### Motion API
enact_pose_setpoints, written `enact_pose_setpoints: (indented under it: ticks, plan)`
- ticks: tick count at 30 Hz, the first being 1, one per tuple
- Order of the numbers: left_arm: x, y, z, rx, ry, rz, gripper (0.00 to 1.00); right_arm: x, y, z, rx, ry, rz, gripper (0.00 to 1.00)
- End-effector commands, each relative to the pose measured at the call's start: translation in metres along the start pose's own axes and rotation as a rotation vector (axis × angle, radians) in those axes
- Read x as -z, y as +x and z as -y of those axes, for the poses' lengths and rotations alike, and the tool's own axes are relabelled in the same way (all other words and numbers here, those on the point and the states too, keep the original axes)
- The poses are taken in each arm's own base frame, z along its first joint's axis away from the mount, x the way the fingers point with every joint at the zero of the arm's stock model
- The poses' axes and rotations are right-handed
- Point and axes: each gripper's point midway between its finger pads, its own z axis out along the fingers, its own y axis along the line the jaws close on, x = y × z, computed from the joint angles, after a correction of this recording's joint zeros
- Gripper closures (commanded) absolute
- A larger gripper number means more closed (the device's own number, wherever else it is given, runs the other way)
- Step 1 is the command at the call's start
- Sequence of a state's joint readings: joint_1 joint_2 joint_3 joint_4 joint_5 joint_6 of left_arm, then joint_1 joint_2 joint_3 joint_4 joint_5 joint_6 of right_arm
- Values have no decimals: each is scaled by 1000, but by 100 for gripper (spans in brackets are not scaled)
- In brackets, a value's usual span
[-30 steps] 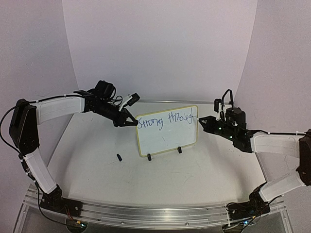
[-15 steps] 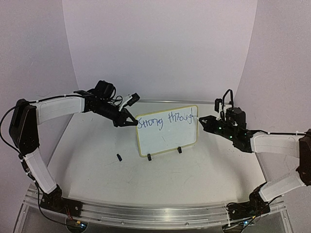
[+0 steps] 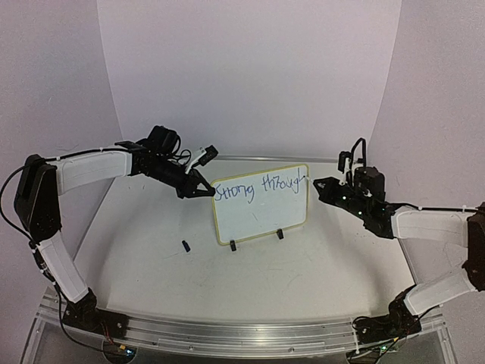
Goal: Write a sentence on the whiteboard
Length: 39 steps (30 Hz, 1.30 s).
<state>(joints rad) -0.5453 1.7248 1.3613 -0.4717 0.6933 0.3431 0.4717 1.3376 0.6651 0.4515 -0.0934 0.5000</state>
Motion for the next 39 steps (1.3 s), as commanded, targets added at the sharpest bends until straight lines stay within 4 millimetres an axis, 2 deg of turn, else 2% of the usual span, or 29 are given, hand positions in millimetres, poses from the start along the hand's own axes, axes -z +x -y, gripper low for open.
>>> enact_pose_setpoints:
  ticks: [1,13,17,21,27,31,35,39]
  plan:
    - [-8,26,-7,0,-43,-104,100,2,-13,0,-10,4,56,100]
    - [-9,25,-6,-1,-42,-104,100,-3,24,19,-37,47,-36,100]
    - [-9,26,-6,0,-41,-104,100,-1,25,21,-37,55,-35,100]
    - [-9,26,-6,0,-39,-104,100,1,17,15,-31,37,-21,100]
    - [-8,25,-5,-1,-40,-102,100,14,5,-3,7,-35,-17,100]
    - [-8,25,-5,1,-38,-102,100,24,7,-22,55,-123,-58,100]
    - [-8,25,-5,3,-37,-102,100,32,15,-50,91,-244,-106,100]
    - [-9,26,-4,4,-34,-104,100,34,34,-86,140,-331,-154,100]
